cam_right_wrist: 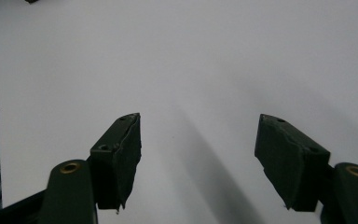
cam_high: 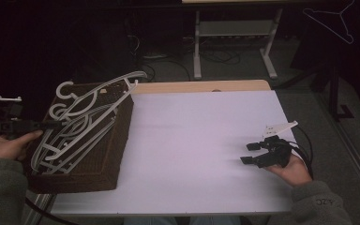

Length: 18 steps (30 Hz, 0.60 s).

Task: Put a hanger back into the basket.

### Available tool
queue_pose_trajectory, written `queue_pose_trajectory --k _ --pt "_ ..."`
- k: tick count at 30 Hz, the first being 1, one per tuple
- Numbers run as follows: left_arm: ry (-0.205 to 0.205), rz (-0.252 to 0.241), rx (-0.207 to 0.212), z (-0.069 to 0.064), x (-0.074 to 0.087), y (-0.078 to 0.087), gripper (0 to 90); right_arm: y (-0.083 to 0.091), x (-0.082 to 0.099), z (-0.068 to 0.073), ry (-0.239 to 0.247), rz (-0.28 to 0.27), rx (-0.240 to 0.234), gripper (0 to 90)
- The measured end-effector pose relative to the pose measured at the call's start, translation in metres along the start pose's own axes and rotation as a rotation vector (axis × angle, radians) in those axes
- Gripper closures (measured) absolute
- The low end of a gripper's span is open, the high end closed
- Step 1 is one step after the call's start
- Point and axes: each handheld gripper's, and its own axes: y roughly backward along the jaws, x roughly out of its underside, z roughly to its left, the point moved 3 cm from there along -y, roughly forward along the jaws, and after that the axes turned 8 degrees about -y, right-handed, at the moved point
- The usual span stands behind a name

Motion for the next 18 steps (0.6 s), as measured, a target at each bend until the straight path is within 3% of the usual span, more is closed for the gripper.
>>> queue_pose_trajectory --k 7,18 --pt "0.021 -0.002 -0.042 0.025 0.004 0.005 82.4 0.001 0.001 -0.001 -0.008 -0.005 -0.001 30.3" --pt "0.097 0.003 -0.109 0.054 0.02 0.003 82.4 -0.002 0.001 -0.002 -0.009 0.015 -0.006 30.2"
